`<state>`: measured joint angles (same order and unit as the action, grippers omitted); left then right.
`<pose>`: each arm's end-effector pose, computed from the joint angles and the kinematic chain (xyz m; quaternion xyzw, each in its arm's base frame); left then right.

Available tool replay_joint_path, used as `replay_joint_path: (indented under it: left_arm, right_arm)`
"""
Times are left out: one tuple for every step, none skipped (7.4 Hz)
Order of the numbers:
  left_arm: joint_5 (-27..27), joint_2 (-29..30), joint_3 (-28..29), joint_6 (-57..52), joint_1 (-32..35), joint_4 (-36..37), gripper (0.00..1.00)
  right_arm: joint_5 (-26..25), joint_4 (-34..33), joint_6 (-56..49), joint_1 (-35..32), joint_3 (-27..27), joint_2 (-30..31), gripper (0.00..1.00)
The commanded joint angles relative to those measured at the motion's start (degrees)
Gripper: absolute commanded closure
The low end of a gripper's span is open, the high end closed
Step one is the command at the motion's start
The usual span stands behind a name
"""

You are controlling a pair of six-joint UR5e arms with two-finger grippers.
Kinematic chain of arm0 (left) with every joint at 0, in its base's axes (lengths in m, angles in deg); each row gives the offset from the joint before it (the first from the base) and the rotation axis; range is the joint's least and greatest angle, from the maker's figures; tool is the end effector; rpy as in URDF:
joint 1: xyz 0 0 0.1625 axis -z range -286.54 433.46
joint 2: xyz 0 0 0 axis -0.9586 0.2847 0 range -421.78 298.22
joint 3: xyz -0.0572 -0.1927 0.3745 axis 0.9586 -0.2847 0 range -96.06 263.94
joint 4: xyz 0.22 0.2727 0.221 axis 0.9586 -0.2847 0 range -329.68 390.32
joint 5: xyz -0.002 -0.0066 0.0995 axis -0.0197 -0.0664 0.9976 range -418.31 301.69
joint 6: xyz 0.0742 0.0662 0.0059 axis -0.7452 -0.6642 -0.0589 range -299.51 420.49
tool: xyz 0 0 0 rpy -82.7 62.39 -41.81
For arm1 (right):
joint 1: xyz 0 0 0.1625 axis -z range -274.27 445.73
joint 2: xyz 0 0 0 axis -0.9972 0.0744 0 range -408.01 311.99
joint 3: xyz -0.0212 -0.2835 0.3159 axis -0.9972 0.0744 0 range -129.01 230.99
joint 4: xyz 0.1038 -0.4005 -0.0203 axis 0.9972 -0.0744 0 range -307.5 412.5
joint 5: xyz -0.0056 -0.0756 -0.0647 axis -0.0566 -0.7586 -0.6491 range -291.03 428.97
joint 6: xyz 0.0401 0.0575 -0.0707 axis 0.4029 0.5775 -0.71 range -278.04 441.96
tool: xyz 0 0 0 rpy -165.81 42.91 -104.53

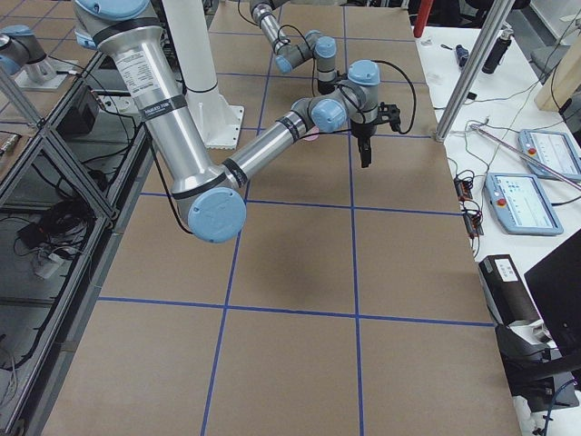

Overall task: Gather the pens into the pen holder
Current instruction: 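Move the left gripper to the orange marker while the right arm withdraws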

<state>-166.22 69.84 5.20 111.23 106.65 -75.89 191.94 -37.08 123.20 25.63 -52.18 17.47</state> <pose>0.5783 -0.5010 0.2748 0.1154 0.3994 0.1095 0.9029 -0.2388 -0.5741 0.3137 0.0986 -0.4002 -0.0026 0.9111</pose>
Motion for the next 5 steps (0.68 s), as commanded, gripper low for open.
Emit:
replay_joint_path:
  left_arm:
    - [-0.5,0.0,0.9,0.1,0.0,-1.6,0.57]
    - [-0.6,0.0,0.1,0.1,0.0,-1.5,0.59]
    - [-0.8,-0.1,-1.0,0.1,0.2,-1.3,0.62]
    - [-1.1,-0.3,-2.0,0.1,0.5,-1.2,0.62]
    - [-1.0,-0.4,-2.4,0.1,0.6,0.1,0.62]
  right_arm:
    - [0.0,0.0,0.0,0.0,0.0,0.1,0.00]
    - [0.0,0.0,0.0,0.0,-0.1,0.1,0.00]
    - [-0.2,0.0,0.0,0.0,0.0,0.1,0.00]
    - [-0.3,0.0,0.0,0.0,0.0,0.0,0.00]
    - [-0.3,0.0,0.0,0.1,0.0,0.0,0.00]
